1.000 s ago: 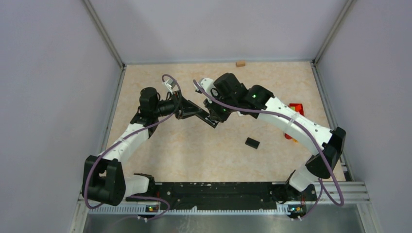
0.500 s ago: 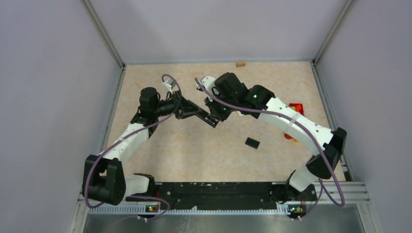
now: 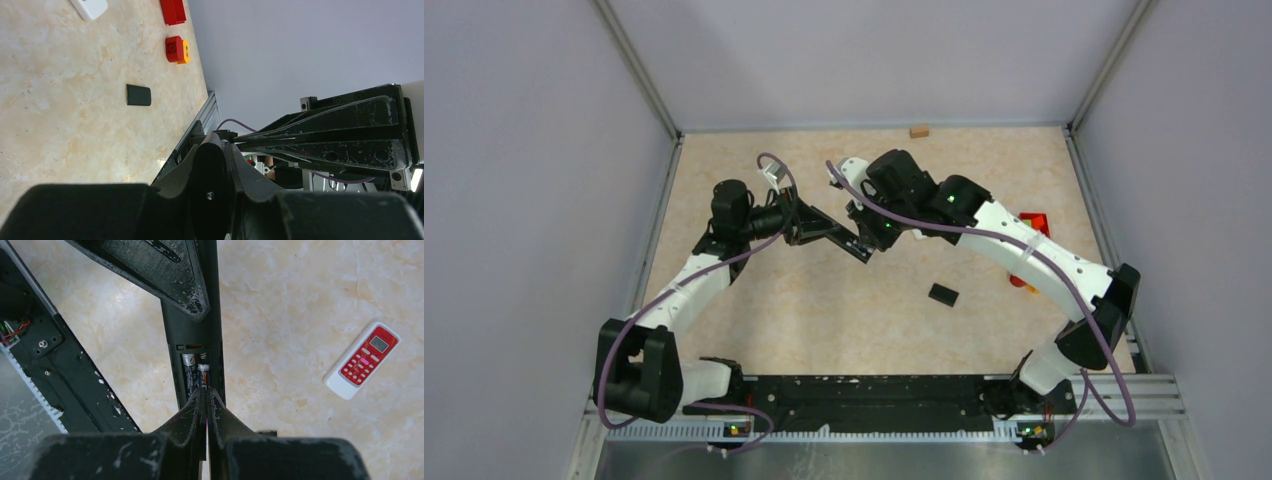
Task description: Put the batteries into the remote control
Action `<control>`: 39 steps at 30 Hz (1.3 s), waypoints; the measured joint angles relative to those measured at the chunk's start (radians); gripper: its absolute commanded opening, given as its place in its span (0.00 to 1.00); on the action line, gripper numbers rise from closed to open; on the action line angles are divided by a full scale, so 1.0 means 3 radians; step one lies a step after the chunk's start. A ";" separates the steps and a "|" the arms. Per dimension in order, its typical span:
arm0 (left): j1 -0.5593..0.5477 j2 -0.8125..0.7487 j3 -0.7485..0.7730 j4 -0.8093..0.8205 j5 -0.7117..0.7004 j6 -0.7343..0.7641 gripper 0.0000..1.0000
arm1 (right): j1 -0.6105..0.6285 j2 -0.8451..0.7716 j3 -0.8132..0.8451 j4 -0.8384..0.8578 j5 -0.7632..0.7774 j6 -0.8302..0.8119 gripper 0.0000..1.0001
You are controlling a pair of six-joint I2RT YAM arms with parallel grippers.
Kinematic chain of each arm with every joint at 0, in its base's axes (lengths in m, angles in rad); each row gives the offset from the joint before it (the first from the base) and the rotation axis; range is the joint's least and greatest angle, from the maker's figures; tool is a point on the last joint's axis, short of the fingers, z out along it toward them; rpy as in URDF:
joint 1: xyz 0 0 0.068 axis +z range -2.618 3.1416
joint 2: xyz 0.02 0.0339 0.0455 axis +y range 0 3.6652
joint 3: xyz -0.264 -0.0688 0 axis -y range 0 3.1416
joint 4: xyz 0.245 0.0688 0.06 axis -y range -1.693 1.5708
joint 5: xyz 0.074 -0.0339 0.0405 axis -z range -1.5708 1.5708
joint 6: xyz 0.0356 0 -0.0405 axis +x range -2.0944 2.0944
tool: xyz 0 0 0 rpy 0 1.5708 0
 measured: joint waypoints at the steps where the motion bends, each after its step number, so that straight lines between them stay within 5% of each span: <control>1: 0.0000 0.0000 0.0000 0.0000 0.0000 0.0000 0.00 | 0.0000 0.0000 -0.0001 -0.0010 -0.0005 -0.0003 0.00; 9: 0.0001 0.0001 0.0000 0.0000 0.0000 0.0000 0.00 | 0.0000 0.0001 -0.0006 -0.0023 -0.0079 -0.0028 0.04; 21: 0.0019 0.0009 0.0000 -0.0001 -0.0001 -0.0003 0.00 | -0.0050 -0.0186 -0.0277 0.0240 0.0006 0.0305 0.39; 29: 0.0024 0.0004 0.0000 0.0013 -0.0008 -0.0113 0.00 | -0.0123 -0.1227 -0.1356 0.1353 0.0379 0.1356 0.61; 39: 0.0037 -0.0182 -0.0001 0.0235 -0.0064 -0.0528 0.00 | -0.0125 -0.1823 -0.2426 0.2583 0.0599 0.2613 0.69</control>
